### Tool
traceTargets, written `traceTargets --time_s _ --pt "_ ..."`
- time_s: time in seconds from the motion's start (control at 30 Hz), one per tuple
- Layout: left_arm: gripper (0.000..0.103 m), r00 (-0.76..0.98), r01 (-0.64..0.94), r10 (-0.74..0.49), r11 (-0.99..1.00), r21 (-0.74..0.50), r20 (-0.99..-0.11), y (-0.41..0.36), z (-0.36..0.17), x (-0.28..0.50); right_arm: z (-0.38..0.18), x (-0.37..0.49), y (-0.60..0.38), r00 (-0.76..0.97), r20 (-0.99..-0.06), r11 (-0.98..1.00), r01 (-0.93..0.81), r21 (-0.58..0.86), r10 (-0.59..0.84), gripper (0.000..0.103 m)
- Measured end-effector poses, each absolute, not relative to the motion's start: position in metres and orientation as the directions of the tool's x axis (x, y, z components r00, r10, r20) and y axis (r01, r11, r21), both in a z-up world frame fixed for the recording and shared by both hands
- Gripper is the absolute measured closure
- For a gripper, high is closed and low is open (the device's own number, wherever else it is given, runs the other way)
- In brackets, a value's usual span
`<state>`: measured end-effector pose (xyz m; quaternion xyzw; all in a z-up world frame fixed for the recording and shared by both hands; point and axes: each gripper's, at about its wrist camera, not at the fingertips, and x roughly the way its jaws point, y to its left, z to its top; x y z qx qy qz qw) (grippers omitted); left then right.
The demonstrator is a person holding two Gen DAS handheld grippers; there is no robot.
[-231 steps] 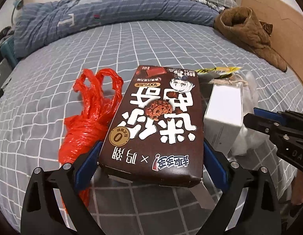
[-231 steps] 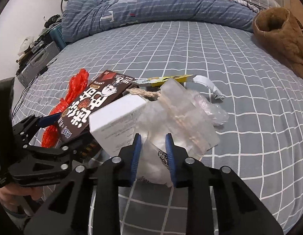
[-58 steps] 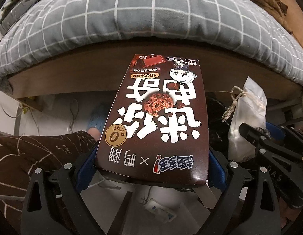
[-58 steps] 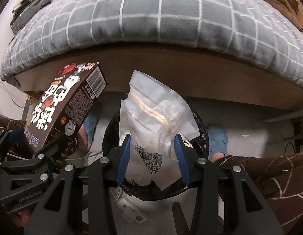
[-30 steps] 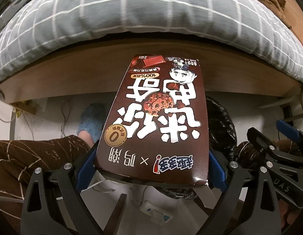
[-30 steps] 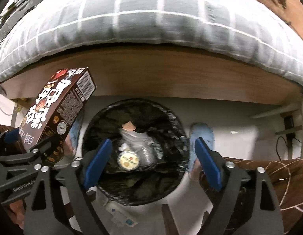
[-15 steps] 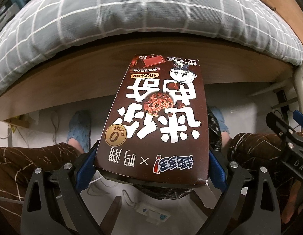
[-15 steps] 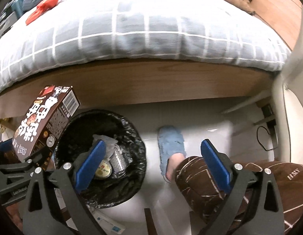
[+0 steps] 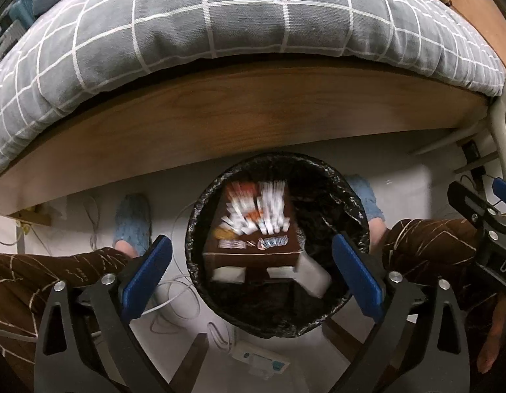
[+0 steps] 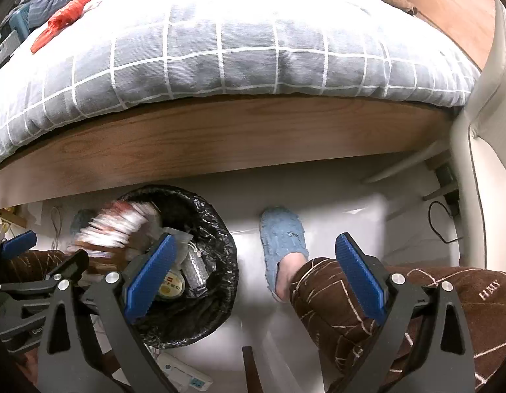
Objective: Collect trash
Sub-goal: 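Open the left gripper to drop the chocolate box into the bin, then raise both grippers from the bin back toward the red bag and white box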
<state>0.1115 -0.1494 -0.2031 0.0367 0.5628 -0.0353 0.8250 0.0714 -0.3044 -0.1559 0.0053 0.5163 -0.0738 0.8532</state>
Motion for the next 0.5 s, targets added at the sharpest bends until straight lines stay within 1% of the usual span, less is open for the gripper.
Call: traceTargets --time_s 0.23,0.5 --pt "0.006 0.383 0.081 -0.002 0.996 0.032 -0.924 -0.143 -0.198 0.111 -0.154 0.073 -0.298 0.47 -0.876 0.992 0.112 -0.059 -0.105 0.009" --pt "0.006 0.441 0.045 0.001 0.999 0.023 -0.898 -0.126 -0.169 0.107 -0.135 0.071 -0.284 0.515 -0.853 0.996 0.066 -0.058 -0.084 0.009"
